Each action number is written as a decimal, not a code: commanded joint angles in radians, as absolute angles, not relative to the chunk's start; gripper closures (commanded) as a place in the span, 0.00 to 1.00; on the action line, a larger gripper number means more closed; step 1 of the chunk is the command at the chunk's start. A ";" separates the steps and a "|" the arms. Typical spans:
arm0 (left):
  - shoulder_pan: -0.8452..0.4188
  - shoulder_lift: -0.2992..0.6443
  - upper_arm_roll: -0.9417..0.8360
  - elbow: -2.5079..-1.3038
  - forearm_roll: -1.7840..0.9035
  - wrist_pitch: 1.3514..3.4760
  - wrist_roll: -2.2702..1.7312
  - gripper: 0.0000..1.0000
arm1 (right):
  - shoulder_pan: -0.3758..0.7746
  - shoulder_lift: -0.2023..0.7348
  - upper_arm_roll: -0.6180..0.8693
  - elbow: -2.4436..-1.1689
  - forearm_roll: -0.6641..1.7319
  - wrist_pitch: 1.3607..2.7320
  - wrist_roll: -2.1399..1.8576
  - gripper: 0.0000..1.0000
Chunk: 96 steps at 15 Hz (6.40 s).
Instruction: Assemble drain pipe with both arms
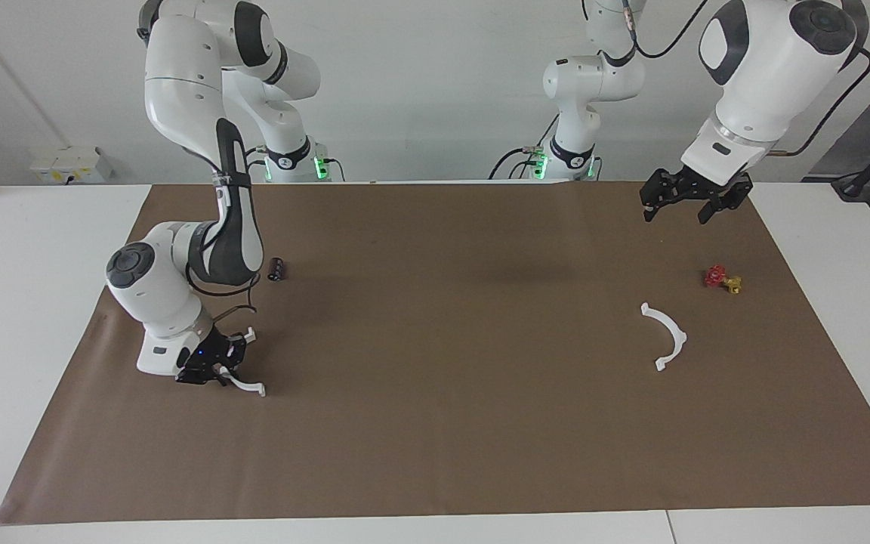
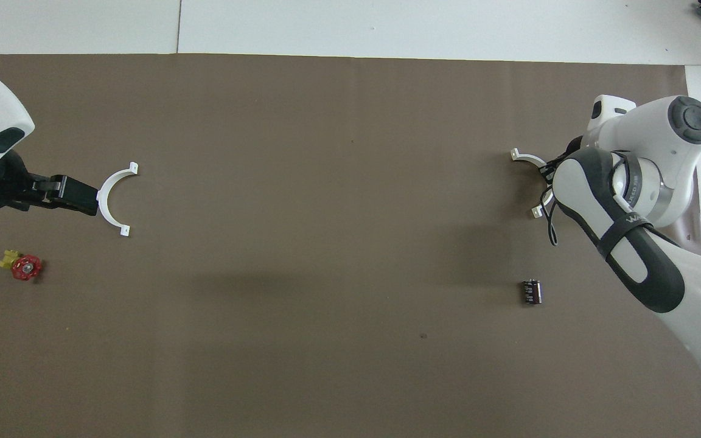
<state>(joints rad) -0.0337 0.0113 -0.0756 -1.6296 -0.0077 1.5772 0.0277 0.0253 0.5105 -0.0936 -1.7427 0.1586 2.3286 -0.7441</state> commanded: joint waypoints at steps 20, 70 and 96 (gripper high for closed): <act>-0.021 -0.006 -0.084 -1.657 -0.014 1.591 0.018 0.00 | 0.554 0.521 -0.087 -1.638 -0.031 2.235 0.391 1.00; -0.017 -0.008 0.038 -2.051 -0.014 2.178 0.018 0.00 | 0.158 0.060 -0.080 -1.600 0.003 1.751 0.318 0.00; -0.014 0.216 0.072 -2.189 -0.014 2.559 -0.232 0.00 | 0.060 -0.006 -0.086 -1.509 -0.012 1.425 0.048 0.00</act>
<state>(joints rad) -0.0146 0.2200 0.0711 -2.1704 -0.0076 2.5279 -0.2235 0.0724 -0.0287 -0.0921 -1.5342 -0.0256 1.4408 0.0751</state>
